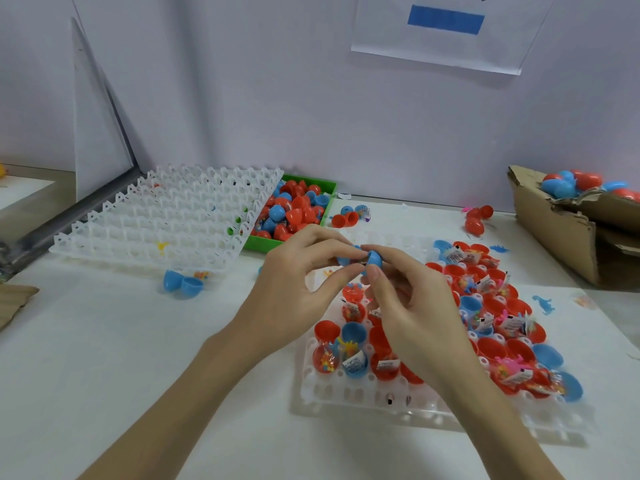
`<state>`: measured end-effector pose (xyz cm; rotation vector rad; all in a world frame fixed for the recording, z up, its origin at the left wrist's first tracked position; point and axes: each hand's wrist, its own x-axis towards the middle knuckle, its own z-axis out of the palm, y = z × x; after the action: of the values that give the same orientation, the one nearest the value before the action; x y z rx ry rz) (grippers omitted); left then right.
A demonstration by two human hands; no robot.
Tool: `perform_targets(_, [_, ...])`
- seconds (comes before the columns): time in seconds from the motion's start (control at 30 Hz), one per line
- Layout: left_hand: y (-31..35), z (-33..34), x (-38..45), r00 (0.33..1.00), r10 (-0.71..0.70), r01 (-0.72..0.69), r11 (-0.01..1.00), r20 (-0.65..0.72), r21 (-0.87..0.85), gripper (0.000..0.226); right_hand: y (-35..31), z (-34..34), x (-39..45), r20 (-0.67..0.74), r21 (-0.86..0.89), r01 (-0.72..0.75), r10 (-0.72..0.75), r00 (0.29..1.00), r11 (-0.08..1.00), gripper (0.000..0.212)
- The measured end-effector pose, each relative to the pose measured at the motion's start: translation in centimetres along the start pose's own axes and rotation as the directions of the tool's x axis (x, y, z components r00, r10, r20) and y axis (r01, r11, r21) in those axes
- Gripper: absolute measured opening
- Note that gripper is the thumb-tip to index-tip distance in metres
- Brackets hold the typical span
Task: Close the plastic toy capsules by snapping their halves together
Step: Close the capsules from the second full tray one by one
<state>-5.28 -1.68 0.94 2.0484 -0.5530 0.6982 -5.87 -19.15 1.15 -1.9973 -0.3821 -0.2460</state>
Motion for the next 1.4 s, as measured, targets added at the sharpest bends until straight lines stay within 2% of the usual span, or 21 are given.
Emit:
perform_targets(0.13, [0.1,-0.2,0.1,1.000,0.010,-0.009,0.999,-0.026,0.042,0.013,-0.1,0.1,-0.1,-0.017,-0.005,0.059,-0.059,0.998,0.998,0.035])
perform_targets(0.3, [0.2,-0.6,0.1,0.999,-0.035,0.033,0.997,-0.022,-0.064,0.019,-0.6,0.1,0.0,-0.035,0.061,0.105,-0.103,0.994,0.993,0.039])
perform_targets(0.4, [0.4,-0.4,0.1,1.000,-0.014,0.014,0.999,-0.001,-0.036,0.031,-0.6,-0.1,0.1,-0.088,0.165,0.065,-0.051,0.995,0.984,0.036])
perform_targets(0.57, [0.1,-0.7,0.3,0.998,0.054,-0.054,0.998,-0.024,0.033,0.020,-0.4,-0.6,0.4,-0.040,0.362,-0.066,0.086,0.995,0.930,0.027])
perform_targets(0.8, [0.3,-0.8,0.0,0.995,0.053,-0.049,0.998,-0.084,0.045,0.023,-0.6,-0.5,0.4,-0.030,0.316,-0.066,0.080,0.996,0.947,0.027])
perform_targets(0.9, [0.4,-1.0,0.1,0.995,-0.013,0.004,0.997,-0.104,-0.080,0.024,-0.6,-0.5,0.3,-0.024,0.347,-0.070,0.083,0.996,0.935,0.028])
perform_targets(1.0, [0.4,-1.4,0.4,1.000,0.005,-0.009,0.988,-0.023,-0.153,0.022,-0.7,-0.5,0.2,-0.024,0.377,-0.076,0.091,0.996,0.923,0.029])
perform_targets(1.1, [0.7,-1.5,0.5,0.996,0.072,-0.068,0.994,0.045,-0.089,0.027,-0.7,-0.6,0.2,-0.024,0.392,-0.086,0.104,0.994,0.916,0.027])
perform_targets(1.4, [0.8,-1.1,0.3,0.997,0.072,-0.072,0.993,-0.005,-0.097,0.030,-1.1,-0.3,-0.1,-0.040,0.468,-0.058,0.087,0.995,0.882,0.024])
